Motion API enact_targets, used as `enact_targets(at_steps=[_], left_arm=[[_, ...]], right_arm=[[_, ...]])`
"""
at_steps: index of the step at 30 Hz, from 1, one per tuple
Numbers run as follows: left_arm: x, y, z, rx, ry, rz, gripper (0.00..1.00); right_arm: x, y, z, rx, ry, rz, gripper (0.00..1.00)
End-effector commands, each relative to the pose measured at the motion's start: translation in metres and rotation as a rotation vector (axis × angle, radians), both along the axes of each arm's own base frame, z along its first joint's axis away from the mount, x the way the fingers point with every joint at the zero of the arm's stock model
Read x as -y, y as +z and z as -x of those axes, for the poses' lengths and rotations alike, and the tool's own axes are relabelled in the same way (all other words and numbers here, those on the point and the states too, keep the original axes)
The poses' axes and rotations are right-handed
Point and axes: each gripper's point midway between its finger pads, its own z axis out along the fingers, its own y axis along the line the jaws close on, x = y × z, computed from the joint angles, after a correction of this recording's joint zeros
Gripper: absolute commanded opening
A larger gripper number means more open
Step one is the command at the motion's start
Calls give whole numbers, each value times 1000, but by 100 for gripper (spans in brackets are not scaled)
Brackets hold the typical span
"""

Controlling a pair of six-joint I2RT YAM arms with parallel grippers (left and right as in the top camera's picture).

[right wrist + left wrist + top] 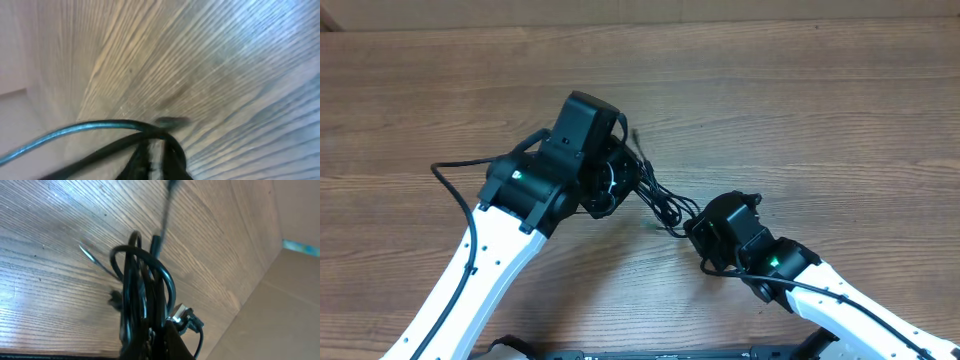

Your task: Untangle cables

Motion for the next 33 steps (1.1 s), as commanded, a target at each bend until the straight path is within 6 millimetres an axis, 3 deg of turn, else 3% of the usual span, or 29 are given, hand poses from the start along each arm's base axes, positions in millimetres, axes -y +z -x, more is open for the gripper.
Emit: enact_targets(at_steps=[1,5,11,13,16,19,20,22,25,29,33], left_arm=[[-31,29,-12,128,113,-32,4],[-37,29,-16,122,179,-28,4],[-55,68,-37,234,240,121,4],[-61,75,-37,244,248,153,4],[-67,73,-34,232,255,145,5],[-67,69,-32,215,249,137,4],[-64,71,-32,217,237,153,4],[-56,77,-33,227,205,191,4],[-43,87,-33,247,151,256,4],[-35,98,-35,277,112,302,4],[-21,102,-26,254,64,349,4]], right_arm=[[7,0,-6,40,73,40,23],[11,-5,0,13,113,57,30],[63,-30,17,-116,56,239,34],[63,-30,16,-106,101,237,37],[31,-13,7,-29,246,76,49],[-12,28,-9,124,360,-151,59],[-21,41,-16,165,353,-208,68],[-27,54,-26,150,246,-300,76],[-35,66,-36,167,176,-360,77],[-59,82,-42,276,213,-394,76],[-70,79,-50,321,179,-376,77]])
